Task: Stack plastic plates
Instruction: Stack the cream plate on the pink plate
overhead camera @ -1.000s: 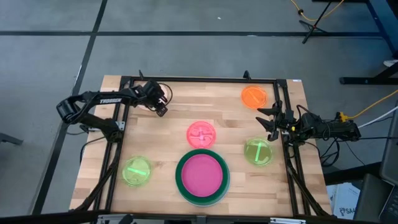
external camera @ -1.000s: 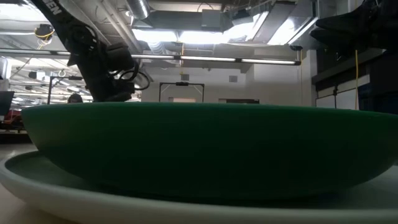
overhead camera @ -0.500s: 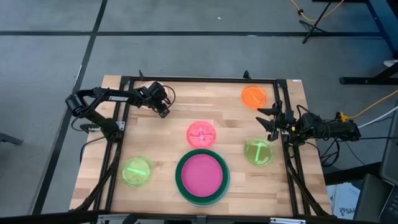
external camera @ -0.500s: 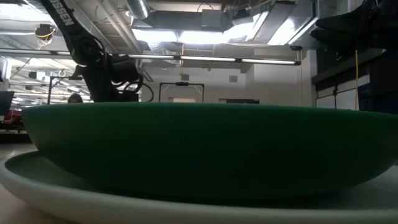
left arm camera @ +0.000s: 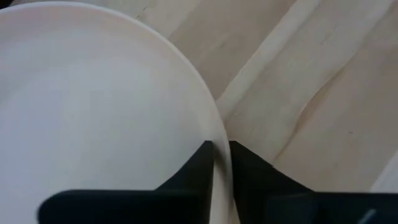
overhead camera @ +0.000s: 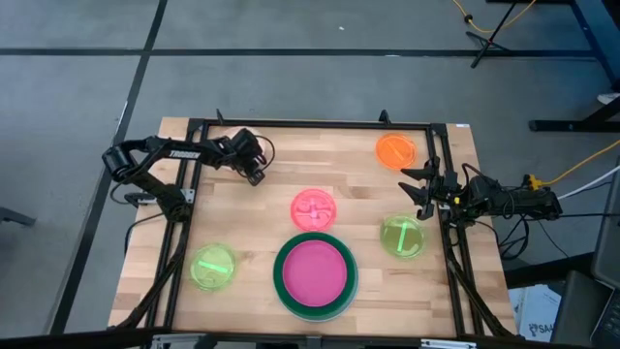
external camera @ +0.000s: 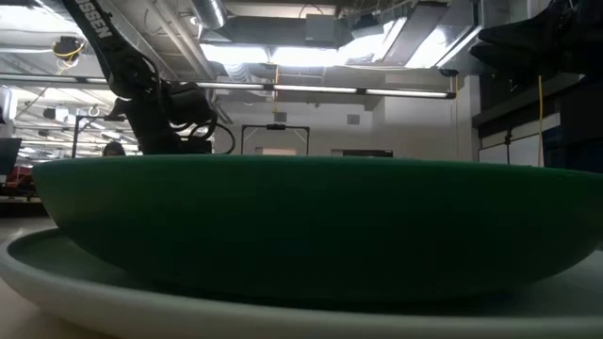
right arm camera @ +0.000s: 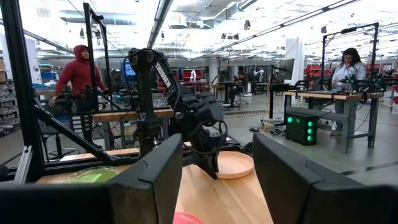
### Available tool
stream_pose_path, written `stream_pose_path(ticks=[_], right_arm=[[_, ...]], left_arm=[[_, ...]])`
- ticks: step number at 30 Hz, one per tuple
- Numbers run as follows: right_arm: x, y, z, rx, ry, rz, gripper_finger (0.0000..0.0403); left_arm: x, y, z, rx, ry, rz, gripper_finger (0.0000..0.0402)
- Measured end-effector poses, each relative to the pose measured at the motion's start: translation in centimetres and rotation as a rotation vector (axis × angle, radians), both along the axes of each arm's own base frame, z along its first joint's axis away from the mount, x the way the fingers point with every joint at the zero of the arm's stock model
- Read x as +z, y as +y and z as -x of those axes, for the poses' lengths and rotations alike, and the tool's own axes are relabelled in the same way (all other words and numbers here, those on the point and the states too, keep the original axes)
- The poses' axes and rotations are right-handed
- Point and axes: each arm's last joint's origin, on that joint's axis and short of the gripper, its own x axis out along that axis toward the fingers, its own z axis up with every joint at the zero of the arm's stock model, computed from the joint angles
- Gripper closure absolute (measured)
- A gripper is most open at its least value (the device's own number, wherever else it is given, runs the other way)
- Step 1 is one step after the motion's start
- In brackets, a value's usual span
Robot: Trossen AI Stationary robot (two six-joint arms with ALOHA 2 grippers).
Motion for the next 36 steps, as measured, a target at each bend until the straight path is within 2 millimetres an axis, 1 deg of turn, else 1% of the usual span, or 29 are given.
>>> stream_pose_path(ticks=[5,12,19,25,29,33,36], right_arm=[[0.0,0.0,0.0,0.0,0.0,0.0,0.0214],[0.0,0.0,0.0,0.0,0.0,0.0,0.0214],[0.0,0.0,0.0,0.0,0.0,0.0,0.0214],[0.0,0.0,0.0,0.0,0.0,0.0,0.0214],[0.0,0.0,0.0,0.0,0.0,0.0,0.0214],[0.0,0.0,0.0,0.0,0.0,0.0,0.0214],[0.0,0.0,0.0,0.0,0.0,0.0,0.0214]], left_arm=[[0.0,-0.5,-0.4,-0.048,0.038,-0.048,0.0388],[0.0,-1.2,-0.9,-0.071,0.072,-0.088,0.039],[0.5,-1.7,-1.6,-0.09,0.082,-0.117,0.0391],[1.9,-2.1,-3.1,-0.13,0.07,-0.133,0.0391],[2.9,-2.7,-4.2,-0.155,0.077,-0.147,0.0391],[3.9,-3.8,-5.5,-0.209,0.067,-0.158,0.0391],[5.1,-4.9,-6.7,-0.247,0.041,-0.167,0.0391]])
